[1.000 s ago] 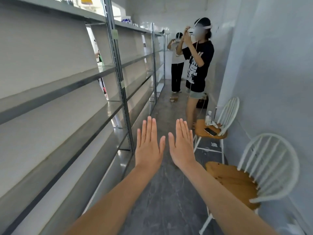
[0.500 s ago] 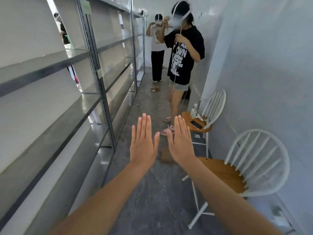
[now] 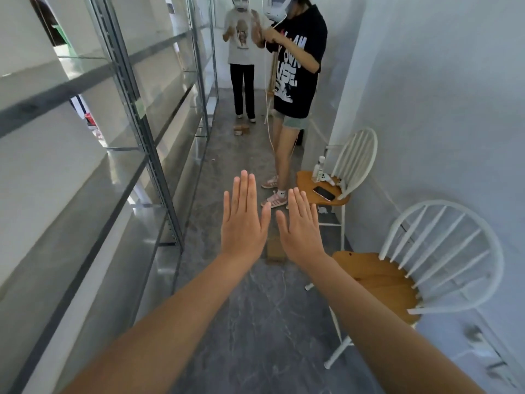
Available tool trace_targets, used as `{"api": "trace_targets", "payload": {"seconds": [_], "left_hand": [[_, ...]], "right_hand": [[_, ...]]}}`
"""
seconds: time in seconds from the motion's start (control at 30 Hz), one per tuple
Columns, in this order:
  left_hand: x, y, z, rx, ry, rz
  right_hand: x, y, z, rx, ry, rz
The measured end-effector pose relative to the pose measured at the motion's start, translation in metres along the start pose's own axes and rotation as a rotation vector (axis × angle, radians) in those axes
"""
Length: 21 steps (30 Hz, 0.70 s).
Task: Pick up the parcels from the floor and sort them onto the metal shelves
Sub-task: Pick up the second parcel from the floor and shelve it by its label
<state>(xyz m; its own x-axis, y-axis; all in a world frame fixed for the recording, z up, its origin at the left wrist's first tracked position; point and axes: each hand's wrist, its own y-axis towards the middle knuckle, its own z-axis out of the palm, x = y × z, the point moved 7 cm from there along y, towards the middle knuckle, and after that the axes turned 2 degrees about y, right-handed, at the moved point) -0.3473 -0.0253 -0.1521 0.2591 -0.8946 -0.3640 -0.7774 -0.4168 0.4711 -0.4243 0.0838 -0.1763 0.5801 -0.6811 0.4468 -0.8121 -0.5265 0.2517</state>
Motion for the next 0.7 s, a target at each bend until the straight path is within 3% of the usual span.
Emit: {"api": "trace_targets", "payload": {"seconds": [0.7], "left_hand": [[-0.040,0.142,0.135,0.098,0.039,0.015]], "right_hand": [[-0.121,0.153,0.037,0.027,0.047,0.024]]}}
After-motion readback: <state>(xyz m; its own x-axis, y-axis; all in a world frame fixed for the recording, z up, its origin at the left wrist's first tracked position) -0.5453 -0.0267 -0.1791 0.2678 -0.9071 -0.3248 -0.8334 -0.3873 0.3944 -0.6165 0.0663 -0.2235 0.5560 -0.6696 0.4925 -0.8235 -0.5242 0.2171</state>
